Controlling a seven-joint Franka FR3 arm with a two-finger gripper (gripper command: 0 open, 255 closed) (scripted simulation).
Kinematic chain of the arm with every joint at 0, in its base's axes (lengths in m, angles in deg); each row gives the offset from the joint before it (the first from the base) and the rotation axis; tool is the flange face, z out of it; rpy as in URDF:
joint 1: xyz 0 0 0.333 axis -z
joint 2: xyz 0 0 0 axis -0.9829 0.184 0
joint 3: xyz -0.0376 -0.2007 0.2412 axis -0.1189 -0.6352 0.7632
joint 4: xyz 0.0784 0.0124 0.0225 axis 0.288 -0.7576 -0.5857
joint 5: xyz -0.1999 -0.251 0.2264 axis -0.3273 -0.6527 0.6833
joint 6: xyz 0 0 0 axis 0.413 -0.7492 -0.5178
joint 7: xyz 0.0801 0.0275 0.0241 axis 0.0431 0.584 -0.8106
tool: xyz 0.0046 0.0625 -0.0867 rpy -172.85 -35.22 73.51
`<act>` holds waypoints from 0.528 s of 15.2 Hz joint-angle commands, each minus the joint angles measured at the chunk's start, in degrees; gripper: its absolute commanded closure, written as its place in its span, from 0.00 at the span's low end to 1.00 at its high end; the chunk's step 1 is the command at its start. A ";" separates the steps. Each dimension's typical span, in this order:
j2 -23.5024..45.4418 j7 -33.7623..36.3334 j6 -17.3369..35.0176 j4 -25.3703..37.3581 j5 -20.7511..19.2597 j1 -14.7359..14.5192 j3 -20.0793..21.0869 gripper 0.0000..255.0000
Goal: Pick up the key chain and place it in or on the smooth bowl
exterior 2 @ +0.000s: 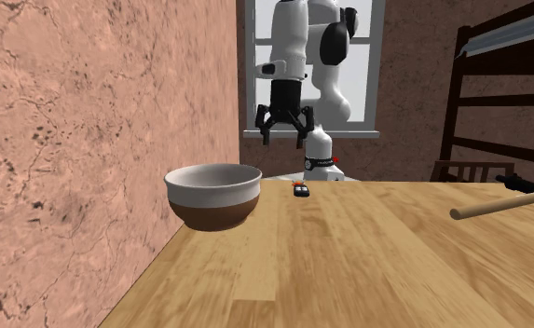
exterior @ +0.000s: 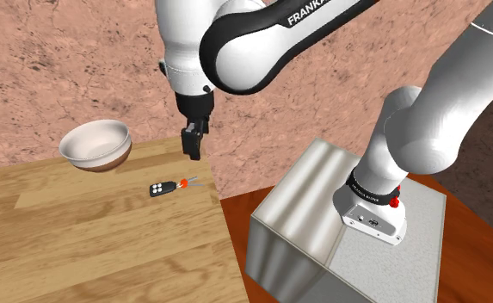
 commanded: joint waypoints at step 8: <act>11.30 3.68 8.40 3.83 -5.03 -2.59 4.06 0.00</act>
